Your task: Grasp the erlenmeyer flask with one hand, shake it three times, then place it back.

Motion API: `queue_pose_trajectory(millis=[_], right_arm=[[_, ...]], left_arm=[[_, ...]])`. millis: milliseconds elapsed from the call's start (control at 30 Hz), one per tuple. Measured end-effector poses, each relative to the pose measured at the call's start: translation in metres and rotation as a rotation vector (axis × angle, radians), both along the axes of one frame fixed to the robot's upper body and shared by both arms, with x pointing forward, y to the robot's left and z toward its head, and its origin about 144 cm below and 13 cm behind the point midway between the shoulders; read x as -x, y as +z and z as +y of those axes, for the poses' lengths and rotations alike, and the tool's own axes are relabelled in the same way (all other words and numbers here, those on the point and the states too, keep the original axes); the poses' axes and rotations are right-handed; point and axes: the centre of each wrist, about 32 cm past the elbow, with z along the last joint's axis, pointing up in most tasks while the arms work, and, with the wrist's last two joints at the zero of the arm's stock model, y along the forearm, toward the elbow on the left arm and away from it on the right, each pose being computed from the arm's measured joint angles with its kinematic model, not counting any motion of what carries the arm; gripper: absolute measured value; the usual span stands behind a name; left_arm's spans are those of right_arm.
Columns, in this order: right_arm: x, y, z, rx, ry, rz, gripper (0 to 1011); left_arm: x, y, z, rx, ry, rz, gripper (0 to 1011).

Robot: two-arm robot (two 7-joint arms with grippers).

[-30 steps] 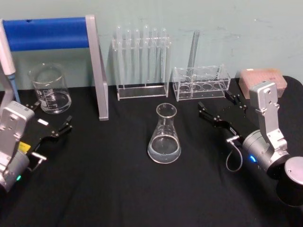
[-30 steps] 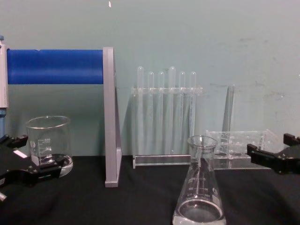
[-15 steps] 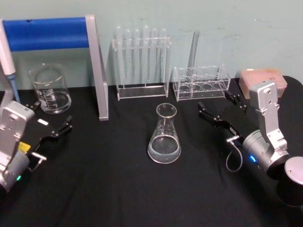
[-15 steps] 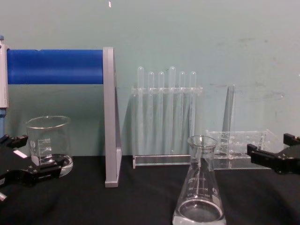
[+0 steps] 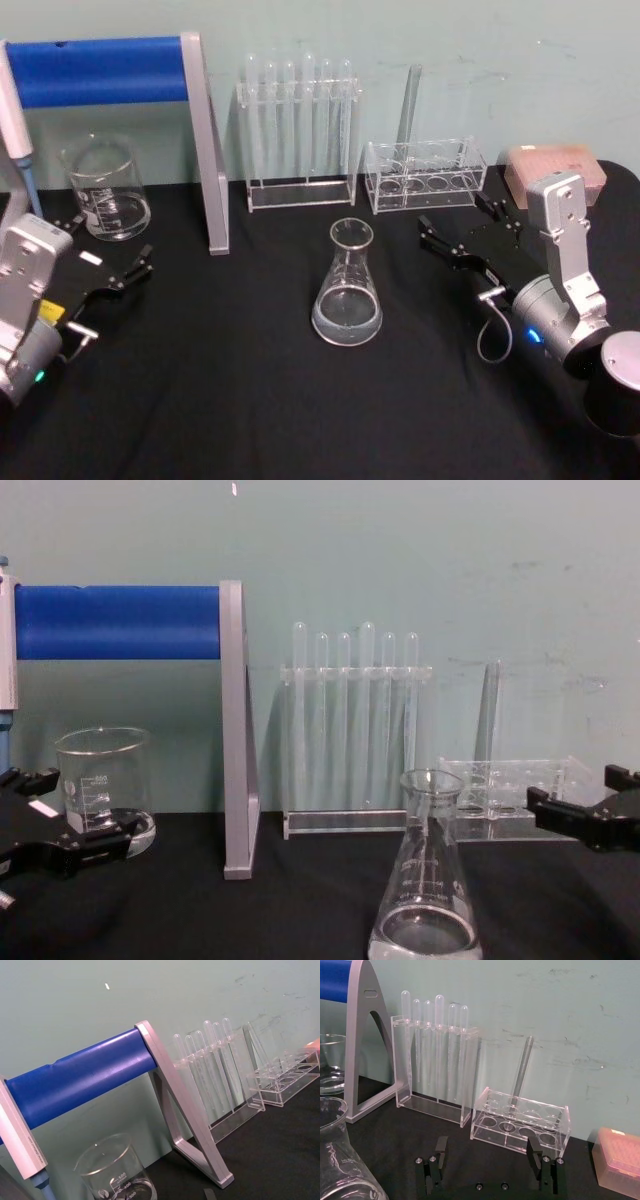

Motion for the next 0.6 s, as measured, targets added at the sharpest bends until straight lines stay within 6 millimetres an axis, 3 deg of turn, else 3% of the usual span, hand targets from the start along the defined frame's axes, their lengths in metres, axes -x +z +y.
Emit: queue_pose_trajectory(millis=[600], right_arm=[[0.0, 0.0, 0.0, 0.0, 0.0, 0.0, 1000]], left_arm=[[0.0, 0.0, 0.0, 0.0, 0.0, 0.0, 1001]])
